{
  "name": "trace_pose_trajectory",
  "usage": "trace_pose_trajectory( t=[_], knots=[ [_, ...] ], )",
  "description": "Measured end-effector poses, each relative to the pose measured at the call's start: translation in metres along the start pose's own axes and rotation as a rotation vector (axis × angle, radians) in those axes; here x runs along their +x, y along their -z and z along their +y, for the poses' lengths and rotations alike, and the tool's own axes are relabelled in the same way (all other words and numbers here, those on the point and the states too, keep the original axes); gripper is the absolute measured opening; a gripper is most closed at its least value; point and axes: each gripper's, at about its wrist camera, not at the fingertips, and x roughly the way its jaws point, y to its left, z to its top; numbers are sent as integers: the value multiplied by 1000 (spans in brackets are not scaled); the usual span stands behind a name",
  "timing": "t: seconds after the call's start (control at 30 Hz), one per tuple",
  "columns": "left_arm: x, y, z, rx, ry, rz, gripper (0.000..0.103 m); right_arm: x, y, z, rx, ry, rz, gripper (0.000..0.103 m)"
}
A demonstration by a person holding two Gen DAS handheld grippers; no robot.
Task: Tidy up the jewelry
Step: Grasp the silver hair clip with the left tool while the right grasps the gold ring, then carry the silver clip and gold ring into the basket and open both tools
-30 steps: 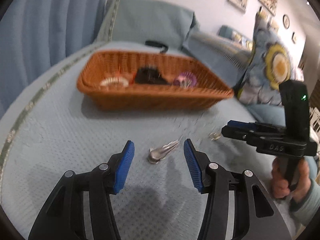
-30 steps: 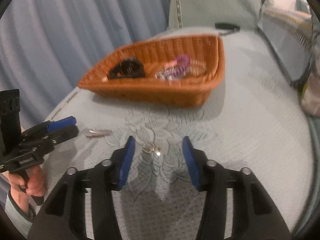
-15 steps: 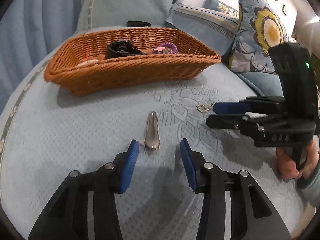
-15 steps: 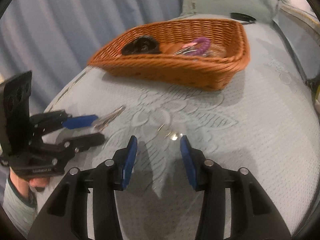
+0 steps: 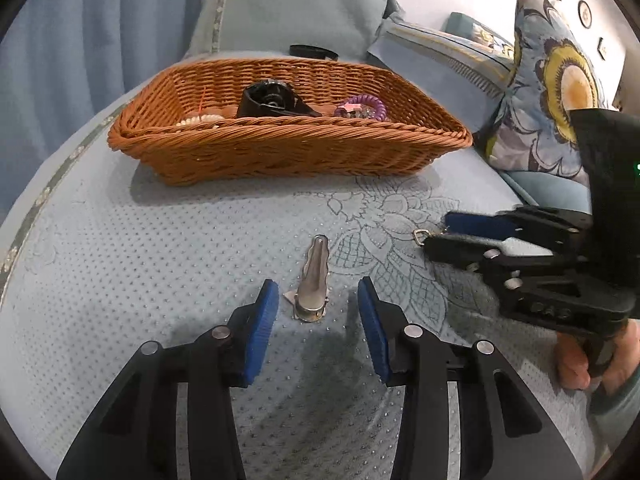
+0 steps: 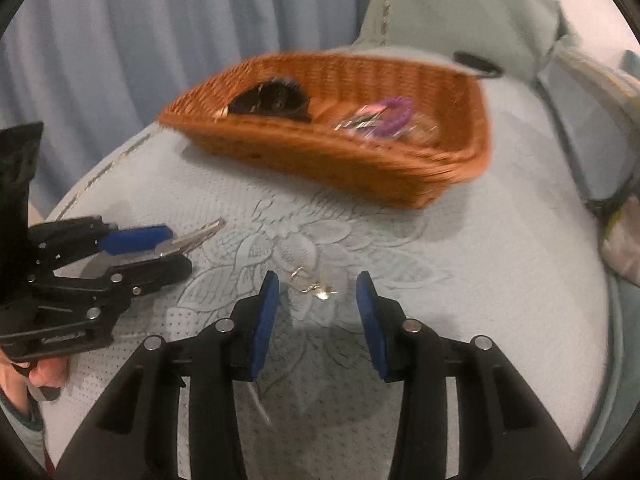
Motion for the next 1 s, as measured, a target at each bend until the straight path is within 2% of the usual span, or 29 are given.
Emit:
trace_pose_trajectory(
  t=[0.13,0.23,0.43,0.5,0.57,0.7,0.73,0.77,1.0],
  knots=[
    [0,0,3,-14,21,-4,35,-3,4,22,-96,-29,1,34],
    [-2,2,6,-27,41,-6,35,-5,8,29,-112,-11,1,31],
    [1,2,5,-26,39,-2,35,-3,7,24,-70,24,-4,20],
    [2,2,0,-5,24,0,35,-2,7,27,-67,48,-11,9],
    [3,2,-2,6,12,4,20,-2,9,29,-72,66,-18,9],
    [2,2,-6,25,19,-6,20,-10,12,32,-84,73,-53,9],
    [1,2,-7,32,20,-10,20,-12,13,30,-76,63,-63,9],
    [0,2,-9,39,21,-17,14,-14,14,29,-68,58,-71,9],
    [-19,-1,-6,22,61,-83,14,-34,14,20,5,-10,-127,9]
  ],
)
